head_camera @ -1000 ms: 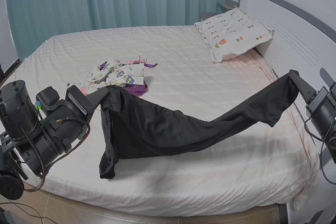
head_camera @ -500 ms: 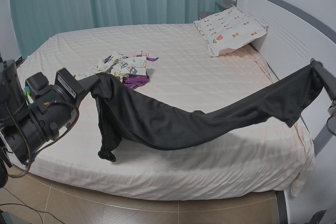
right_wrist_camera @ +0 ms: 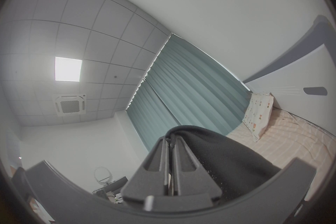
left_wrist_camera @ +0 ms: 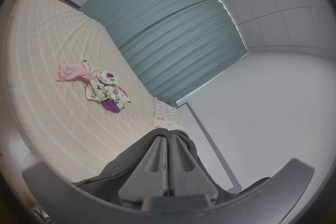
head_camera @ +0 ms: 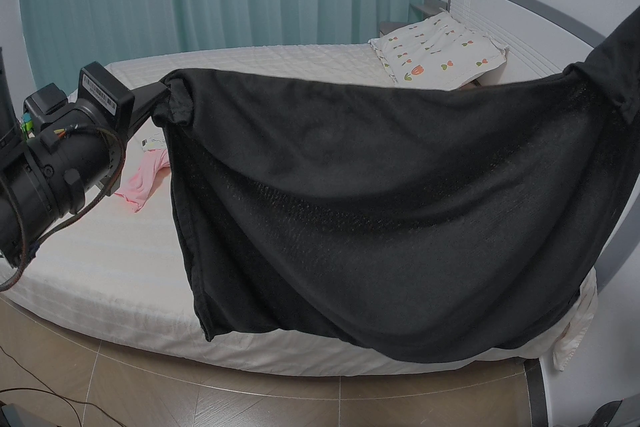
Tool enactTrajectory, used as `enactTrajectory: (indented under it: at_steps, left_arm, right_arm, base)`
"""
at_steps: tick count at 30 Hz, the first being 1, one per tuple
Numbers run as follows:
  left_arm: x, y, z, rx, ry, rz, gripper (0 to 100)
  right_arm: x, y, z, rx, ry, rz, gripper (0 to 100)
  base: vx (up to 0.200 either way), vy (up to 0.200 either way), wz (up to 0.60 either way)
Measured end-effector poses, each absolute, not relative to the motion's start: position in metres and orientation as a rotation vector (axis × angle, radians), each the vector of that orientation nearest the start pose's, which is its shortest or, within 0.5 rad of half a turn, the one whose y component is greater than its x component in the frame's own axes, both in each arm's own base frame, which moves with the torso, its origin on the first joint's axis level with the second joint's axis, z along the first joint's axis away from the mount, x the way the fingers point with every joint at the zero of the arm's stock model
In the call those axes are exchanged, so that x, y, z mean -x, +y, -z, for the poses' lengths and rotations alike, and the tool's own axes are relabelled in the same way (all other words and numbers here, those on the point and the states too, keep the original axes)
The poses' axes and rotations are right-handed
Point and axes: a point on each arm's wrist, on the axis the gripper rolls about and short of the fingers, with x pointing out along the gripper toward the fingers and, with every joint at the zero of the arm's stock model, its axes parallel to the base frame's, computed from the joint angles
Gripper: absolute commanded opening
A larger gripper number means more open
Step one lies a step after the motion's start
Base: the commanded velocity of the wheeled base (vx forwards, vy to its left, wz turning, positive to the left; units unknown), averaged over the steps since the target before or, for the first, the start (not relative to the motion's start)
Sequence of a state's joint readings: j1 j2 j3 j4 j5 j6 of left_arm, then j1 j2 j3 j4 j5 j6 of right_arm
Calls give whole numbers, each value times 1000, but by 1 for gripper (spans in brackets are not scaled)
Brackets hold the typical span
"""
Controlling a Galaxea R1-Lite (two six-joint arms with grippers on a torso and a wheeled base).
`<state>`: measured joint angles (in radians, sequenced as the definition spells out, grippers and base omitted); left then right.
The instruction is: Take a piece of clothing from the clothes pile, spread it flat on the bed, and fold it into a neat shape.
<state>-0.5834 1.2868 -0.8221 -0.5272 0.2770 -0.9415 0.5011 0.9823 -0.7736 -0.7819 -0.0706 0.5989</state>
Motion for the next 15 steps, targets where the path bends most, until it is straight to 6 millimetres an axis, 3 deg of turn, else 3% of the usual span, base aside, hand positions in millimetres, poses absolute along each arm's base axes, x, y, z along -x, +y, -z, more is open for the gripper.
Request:
enactTrajectory:
  at_steps: [6, 15]
  left_arm:
    - [-195, -120, -266, 932, 167, 272, 0]
    - [-230, -131, -239, 898, 267, 223, 0]
  right_arm:
    - [-145, 61, -334, -733, -343, -521, 0]
    - [-229, 62, -310, -701, -301, -456, 0]
  base:
    - [0, 0, 0]
    - [200, 0, 0]
